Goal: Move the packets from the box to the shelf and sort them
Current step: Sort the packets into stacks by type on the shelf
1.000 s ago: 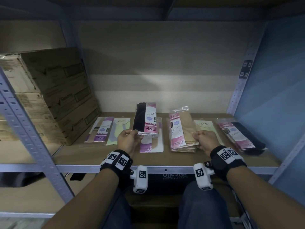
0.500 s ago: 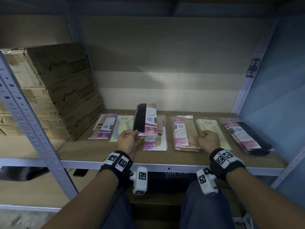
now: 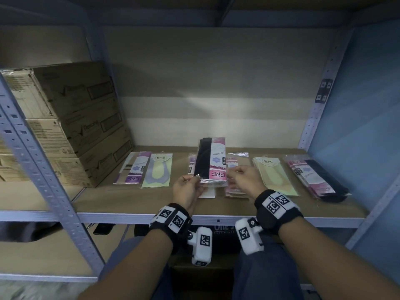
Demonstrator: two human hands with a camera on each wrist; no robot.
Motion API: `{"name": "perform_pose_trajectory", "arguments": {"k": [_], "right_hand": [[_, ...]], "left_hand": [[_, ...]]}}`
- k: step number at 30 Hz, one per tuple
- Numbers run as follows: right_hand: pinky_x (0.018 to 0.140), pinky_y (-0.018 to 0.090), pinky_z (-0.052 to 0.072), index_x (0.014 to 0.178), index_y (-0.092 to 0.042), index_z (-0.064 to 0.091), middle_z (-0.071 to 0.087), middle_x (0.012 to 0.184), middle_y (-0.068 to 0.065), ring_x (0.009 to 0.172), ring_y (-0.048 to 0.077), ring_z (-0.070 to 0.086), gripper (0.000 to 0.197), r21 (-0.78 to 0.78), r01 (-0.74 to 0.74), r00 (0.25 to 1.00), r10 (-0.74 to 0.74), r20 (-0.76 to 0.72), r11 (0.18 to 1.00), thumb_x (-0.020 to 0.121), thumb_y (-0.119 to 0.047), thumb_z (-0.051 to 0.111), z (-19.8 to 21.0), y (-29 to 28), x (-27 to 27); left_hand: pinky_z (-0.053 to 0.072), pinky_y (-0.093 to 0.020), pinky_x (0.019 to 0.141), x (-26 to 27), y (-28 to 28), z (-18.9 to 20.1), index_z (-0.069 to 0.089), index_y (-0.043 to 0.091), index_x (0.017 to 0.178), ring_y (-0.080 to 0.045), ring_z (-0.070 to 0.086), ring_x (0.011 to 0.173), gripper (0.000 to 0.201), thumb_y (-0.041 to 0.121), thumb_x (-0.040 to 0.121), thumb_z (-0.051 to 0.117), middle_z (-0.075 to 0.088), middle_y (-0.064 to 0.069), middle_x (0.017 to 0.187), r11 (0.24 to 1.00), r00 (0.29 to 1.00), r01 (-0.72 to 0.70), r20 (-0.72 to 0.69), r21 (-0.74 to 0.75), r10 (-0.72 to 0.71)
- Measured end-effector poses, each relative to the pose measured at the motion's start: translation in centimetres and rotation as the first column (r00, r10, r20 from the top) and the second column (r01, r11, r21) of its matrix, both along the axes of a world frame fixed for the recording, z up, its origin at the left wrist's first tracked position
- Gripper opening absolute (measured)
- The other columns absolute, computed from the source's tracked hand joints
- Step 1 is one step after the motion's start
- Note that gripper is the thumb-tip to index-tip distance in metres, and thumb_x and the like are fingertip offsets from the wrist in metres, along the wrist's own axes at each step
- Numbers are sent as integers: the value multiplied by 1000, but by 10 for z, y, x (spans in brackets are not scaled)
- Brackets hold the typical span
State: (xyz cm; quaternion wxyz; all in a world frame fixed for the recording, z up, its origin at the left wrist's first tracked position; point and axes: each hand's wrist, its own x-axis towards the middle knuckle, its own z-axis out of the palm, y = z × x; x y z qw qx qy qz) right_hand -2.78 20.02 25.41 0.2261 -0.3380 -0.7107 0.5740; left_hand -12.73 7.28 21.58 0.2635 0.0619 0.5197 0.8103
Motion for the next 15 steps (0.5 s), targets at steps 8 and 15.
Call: {"name": "perform_pose_trajectory", "arguments": {"k": [8,15], "right_hand": [[84,47,56,84,-16,58,70,103,14,90,28,70,20,-144,75,993,-87,-81,987,83,4,61,-3,-9,-3],[63,38,59,108,-2,60,70,89,13,74,29,69,19,-181,75,992,-93,-91,981,92,1,50,10,3,8]], "left_hand": [[57,-40,79,10,-2,-2,49,8,76,-21,60,70,19,-3,89,57,59,-10,77,997,998,69,-5,30,-69],[54,-41,75,-4,-8,1,52,14,93,-25,62,87,23,19,82,72,63,-6,97,987,996,69,-43,-144,-76]]}}
